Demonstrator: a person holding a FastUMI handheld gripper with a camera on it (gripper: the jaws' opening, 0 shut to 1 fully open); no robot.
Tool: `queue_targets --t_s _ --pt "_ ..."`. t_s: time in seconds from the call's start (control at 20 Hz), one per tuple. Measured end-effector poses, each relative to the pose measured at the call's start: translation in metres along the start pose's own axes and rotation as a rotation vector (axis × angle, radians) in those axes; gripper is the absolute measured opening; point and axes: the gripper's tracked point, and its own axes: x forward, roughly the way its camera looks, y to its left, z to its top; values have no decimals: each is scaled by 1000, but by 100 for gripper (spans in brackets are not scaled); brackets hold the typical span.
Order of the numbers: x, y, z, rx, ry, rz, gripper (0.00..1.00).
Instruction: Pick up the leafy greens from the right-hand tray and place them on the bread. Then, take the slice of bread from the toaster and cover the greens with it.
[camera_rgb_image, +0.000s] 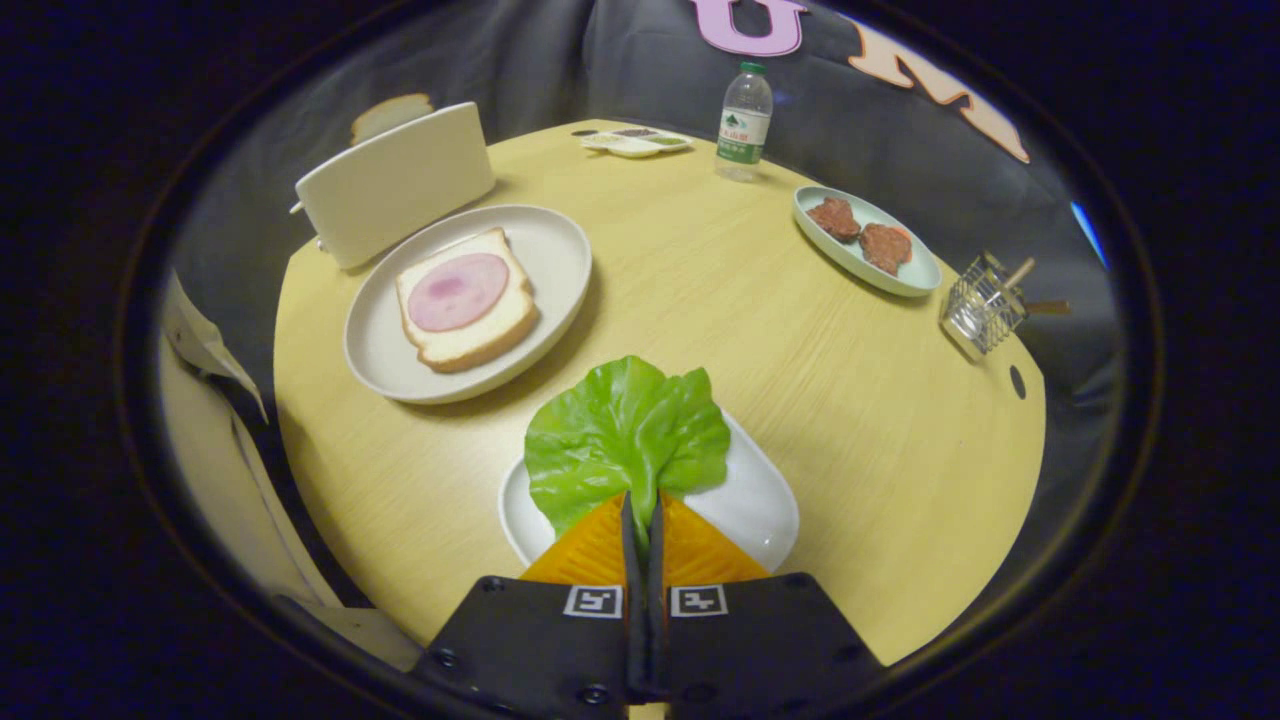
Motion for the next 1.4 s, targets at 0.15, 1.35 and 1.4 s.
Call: queue_targets --t_s 0.15,1.35,1.4 --pt "-9 3 11 1 -24 -5 4" --pt "-33 89 119 -153 -138 55 4" --pt "-31 95 122 -159 -138 70 4"
